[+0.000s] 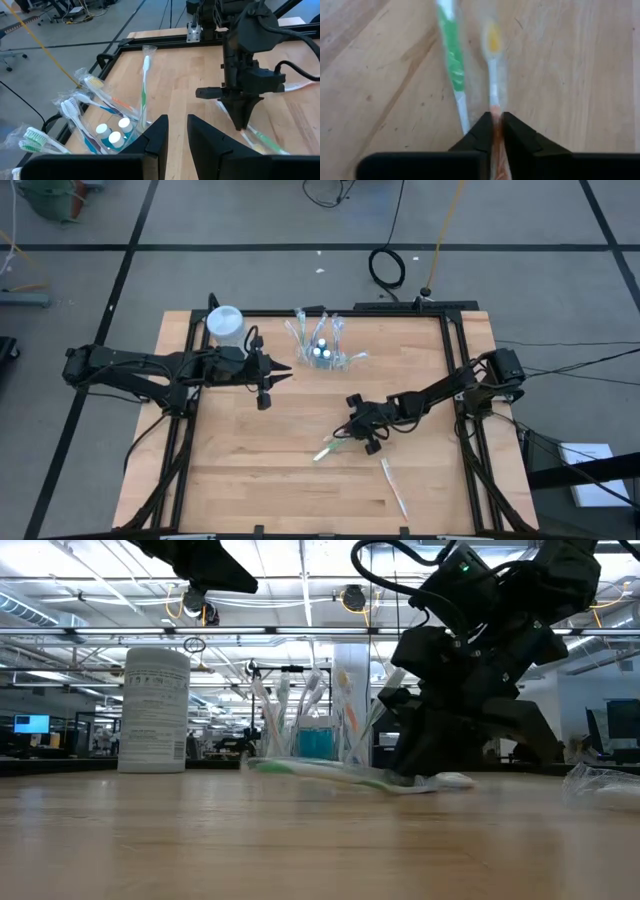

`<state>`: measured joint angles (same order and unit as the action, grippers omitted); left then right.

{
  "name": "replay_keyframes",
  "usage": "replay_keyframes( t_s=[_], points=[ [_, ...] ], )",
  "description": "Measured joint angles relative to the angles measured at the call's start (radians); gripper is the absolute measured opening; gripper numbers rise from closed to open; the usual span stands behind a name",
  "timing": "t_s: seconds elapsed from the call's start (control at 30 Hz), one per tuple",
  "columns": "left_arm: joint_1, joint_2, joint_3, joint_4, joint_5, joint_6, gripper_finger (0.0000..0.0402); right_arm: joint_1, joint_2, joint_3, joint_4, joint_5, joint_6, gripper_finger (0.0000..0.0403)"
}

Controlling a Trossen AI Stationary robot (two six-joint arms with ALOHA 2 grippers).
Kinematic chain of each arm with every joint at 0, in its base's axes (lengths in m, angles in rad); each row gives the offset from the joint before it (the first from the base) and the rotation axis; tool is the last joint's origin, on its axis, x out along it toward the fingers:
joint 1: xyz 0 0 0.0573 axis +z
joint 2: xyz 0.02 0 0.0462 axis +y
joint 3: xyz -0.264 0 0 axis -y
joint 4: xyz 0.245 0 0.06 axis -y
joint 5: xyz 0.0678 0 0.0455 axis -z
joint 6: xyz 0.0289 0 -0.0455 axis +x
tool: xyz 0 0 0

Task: Pick & Place toothbrushing station
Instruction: Put the orange toothbrush into the transparent organizer

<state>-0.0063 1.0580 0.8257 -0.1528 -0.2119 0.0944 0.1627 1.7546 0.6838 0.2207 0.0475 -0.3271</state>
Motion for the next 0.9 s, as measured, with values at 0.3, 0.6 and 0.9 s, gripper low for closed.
replay_keyframes(
  t_s=[0.3, 0.6, 0.9],
  points=[
    [0.000, 0.000, 0.000, 0.000, 0.000, 0.001, 0.0077, 0.028, -0.107, -0.008, 0.113, 0.004, 0.003, 0.0001],
    [-0.002, 0.000, 0.000, 0.000, 0.000, -0.002, 0.0076, 0.026, -0.224, -0.006, 0.439, 0.214, -0.059, 0.0000],
    [-0.002, 0.000, 0.000, 0.014, 0.000, 0.002, 0.0077, -0.069, -0.076, 0.015, 1.205, 0.255, 0.087, 0.0000]
  ],
)
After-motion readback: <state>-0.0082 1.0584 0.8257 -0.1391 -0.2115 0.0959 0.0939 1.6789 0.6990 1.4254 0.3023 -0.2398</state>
